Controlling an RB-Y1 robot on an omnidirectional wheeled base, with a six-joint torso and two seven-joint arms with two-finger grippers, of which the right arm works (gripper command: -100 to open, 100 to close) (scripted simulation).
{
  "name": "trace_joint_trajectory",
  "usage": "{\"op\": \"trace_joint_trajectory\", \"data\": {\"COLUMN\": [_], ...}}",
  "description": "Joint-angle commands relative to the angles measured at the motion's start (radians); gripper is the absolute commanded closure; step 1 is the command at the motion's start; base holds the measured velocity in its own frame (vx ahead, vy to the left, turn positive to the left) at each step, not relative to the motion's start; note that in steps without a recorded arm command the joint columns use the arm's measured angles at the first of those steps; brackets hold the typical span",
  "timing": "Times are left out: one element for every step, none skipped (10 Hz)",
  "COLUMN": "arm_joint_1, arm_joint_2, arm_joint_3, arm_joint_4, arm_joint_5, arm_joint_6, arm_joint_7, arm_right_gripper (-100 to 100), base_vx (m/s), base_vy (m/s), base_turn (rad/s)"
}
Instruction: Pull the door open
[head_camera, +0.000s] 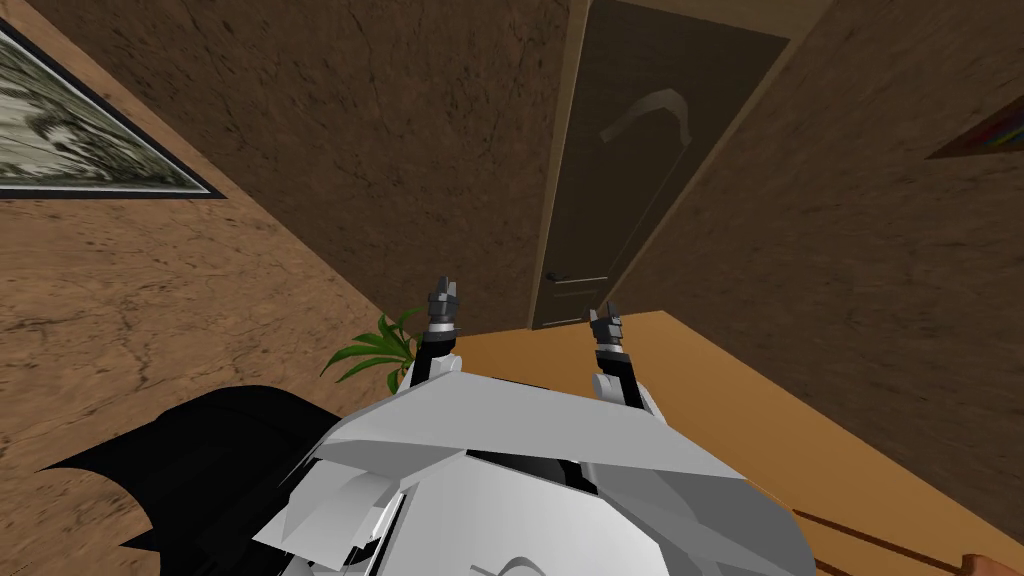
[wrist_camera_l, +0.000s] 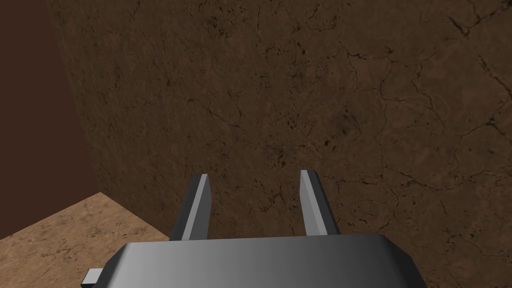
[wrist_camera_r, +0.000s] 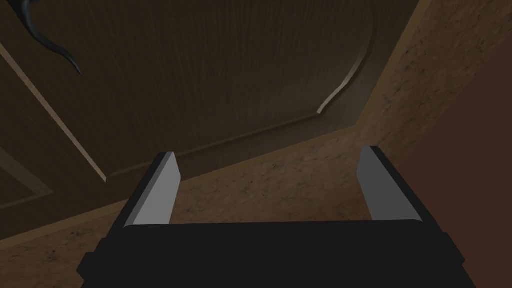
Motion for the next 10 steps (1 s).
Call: {"op": "trace_joint_trajectory", "data": {"arm_joint_1": [-0.011,-0.020,-0.029,-0.037,-0.046,-0.055,-0.063,-0.072,-0.072,-0.080], "arm_joint_2": [-0.010,-0.017,-0.024,-0.031,-0.037,-0.044,-0.051,-0.058,-0.058,-0.064], "arm_joint_3": [0.004,0.005,0.006,0.008,0.009,0.010,0.012,0.013,0.013,0.014], "arm_joint_4": [0.041,0.071,0.101,0.131,0.161,0.190,0.219,0.242,0.248,0.278], "arm_joint_5": [0.002,0.002,0.002,0.003,0.003,0.004,0.004,0.005,0.005,0.005], "arm_joint_6": [-0.004,-0.009,-0.015,-0.020,-0.025,-0.031,-0.036,-0.041,-0.041,-0.046], "arm_joint_7": [-0.001,-0.003,-0.005,-0.006,-0.008,-0.009,-0.011,-0.012,-0.012,-0.014], "arm_right_gripper": [-100,-100,-100,-100,-100,-100,-100,-100,-100,-100], "base_vx": [0.090,0.105,0.108,0.089,0.090,0.093,0.099,0.099,0.064,0.050], "base_vy": [-0.029,-0.012,-0.006,-0.023,-0.038,-0.045,-0.033,-0.026,-0.014,-0.009], "base_turn": [0.121,0.124,0.116,0.124,0.131,0.087,0.098,0.120,0.039,0.069]}}
